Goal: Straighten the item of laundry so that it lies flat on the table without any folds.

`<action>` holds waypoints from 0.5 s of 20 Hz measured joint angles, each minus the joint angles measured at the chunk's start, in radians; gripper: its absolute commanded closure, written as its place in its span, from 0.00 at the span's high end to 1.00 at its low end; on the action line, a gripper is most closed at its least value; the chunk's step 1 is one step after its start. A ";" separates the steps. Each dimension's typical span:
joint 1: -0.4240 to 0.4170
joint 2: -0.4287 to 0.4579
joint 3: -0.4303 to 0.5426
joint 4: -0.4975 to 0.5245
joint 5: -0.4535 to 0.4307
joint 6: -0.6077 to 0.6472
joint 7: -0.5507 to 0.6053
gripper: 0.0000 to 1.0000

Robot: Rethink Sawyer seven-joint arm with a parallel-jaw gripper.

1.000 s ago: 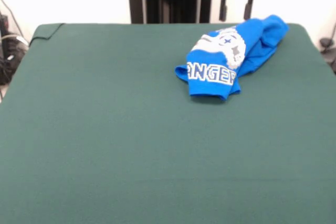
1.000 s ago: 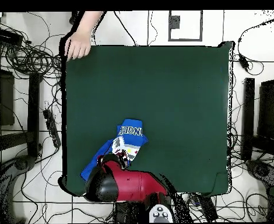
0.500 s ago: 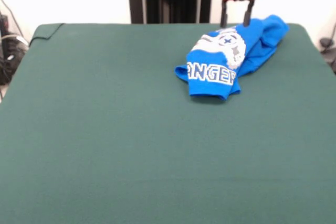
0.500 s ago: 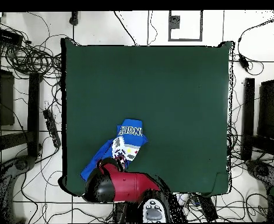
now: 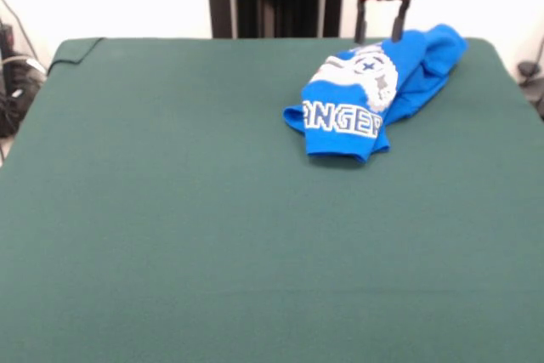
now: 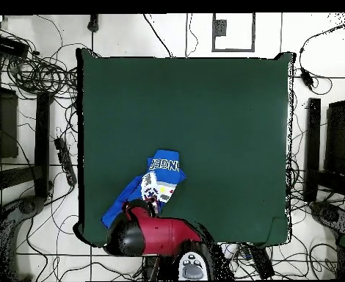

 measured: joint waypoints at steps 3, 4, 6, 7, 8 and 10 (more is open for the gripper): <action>0.001 0.000 -0.009 0.000 0.000 0.000 0.000 1.00; 0.001 0.000 -0.012 0.000 0.000 0.000 0.000 1.00; 0.002 -0.001 -0.018 0.000 0.000 0.000 0.000 1.00; 0.002 -0.002 -0.020 0.000 0.000 0.000 0.000 1.00; 0.002 -0.003 -0.021 0.000 0.000 0.000 0.000 1.00; 0.002 -0.009 -0.021 0.000 0.000 0.000 0.000 1.00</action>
